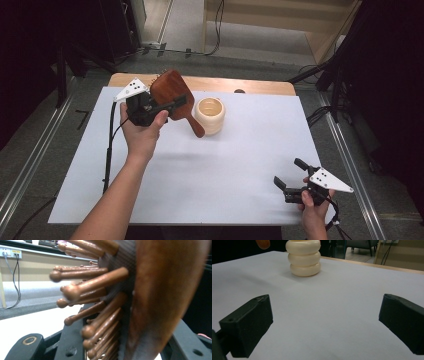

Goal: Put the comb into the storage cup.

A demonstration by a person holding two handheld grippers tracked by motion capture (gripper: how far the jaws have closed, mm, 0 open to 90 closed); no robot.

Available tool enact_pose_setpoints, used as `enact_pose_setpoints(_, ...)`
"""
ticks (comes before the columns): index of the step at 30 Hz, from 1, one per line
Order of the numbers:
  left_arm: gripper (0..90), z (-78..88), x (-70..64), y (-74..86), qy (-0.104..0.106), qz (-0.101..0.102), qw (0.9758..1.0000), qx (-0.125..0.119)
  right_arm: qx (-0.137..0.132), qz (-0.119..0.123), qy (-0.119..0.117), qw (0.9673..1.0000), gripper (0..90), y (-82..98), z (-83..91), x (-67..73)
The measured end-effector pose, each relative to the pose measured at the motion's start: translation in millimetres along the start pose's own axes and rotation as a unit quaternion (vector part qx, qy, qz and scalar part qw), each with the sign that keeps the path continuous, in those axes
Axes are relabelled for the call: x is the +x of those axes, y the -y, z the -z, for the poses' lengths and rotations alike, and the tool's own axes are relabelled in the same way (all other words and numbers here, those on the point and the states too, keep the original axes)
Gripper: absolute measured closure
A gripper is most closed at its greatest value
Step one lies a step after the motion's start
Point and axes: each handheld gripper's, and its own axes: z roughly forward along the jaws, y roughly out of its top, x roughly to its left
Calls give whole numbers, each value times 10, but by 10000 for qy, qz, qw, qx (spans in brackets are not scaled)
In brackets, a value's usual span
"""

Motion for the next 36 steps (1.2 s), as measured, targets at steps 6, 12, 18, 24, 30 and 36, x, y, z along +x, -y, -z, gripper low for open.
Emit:
enact_pose_setpoints(6,571,-49,7,-47,13,-1,10000,-36,2,15,-9,10000,0,3,-8,4)
enact_pose_setpoints(12,571,-98,19,-83,3,-20,10000,-34,-20,-14,-19,10000,0,4,-4,-1)
enact_pose_setpoints(18,571,-147,31,-115,-14,8,10000,-63,-14,9,-23,10000,0,6,-7,3)
enact_pose_setpoints(24,571,-201,30,-163,-11,-2,10000,-89,-15,3,-28,10000,0,6,-6,1)
enact_pose_setpoints(30,571,-264,47,-199,-41,2,9999,-103,-16,5,-41,10000,0,7,-5,-3)
enact_pose_setpoints(36,570,-319,69,-204,-41,51,9998,-177,-15,12,-42,10000,0,6,-7,-2)
